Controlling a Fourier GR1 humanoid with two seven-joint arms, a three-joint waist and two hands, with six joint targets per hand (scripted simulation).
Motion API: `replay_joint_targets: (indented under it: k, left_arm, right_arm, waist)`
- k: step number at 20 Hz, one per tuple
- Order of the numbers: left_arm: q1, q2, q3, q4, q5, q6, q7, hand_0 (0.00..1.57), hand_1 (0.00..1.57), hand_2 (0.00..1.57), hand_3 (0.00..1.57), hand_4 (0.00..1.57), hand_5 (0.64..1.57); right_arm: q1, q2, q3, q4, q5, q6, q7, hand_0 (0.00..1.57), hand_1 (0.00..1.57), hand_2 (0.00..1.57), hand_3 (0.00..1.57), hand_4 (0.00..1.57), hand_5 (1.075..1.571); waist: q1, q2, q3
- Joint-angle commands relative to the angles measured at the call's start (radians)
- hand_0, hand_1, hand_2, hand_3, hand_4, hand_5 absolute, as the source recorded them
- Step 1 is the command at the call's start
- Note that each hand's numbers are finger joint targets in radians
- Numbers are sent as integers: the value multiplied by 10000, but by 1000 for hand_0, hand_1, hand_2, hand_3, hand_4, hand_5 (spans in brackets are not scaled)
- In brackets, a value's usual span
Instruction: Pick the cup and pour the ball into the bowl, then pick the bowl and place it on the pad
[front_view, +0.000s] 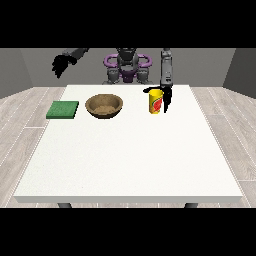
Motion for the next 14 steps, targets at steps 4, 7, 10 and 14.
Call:
replay_joint_targets:
  k: [4, 7, 10, 14]
  left_arm:
    - [-459, 384, 390, 1868, -511, 962, -1468, 919, 919, 1316, 1379, 1243, 1538]
    - [-623, 322, 463, 2186, -835, 1942, -1972, 1252, 1252, 1571, 1571, 1328, 1491]
    - [-675, 70, 477, 2425, -848, 2356, -2009, 1283, 1283, 1571, 1571, 1366, 1457]
    - [-1325, 71, -77, 2488, -1556, 3238, -659, 1285, 1285, 1571, 1571, 1408, 1413]
  right_arm:
    - [-301, -468, -258, -566, -685, 443, 501, 0, 0, 0, 0, 662, 1569]
    - [-396, -801, -587, -454, -1152, 965, 262, 0, 0, 0, 158, 648, 1569]
    - [-423, -1528, -1343, -36, -1925, 1374, 800, 0, 0, 0, 164, 642, 1568]
    - [-593, -1616, -1227, 361, -1691, 1067, 1323, 0, 0, 0, 182, 634, 1566]
  waist:
    - [-780, 572, -8]
    - [-1038, 892, -6]
    - [-1122, 538, -2]
    - [-714, -418, 3]
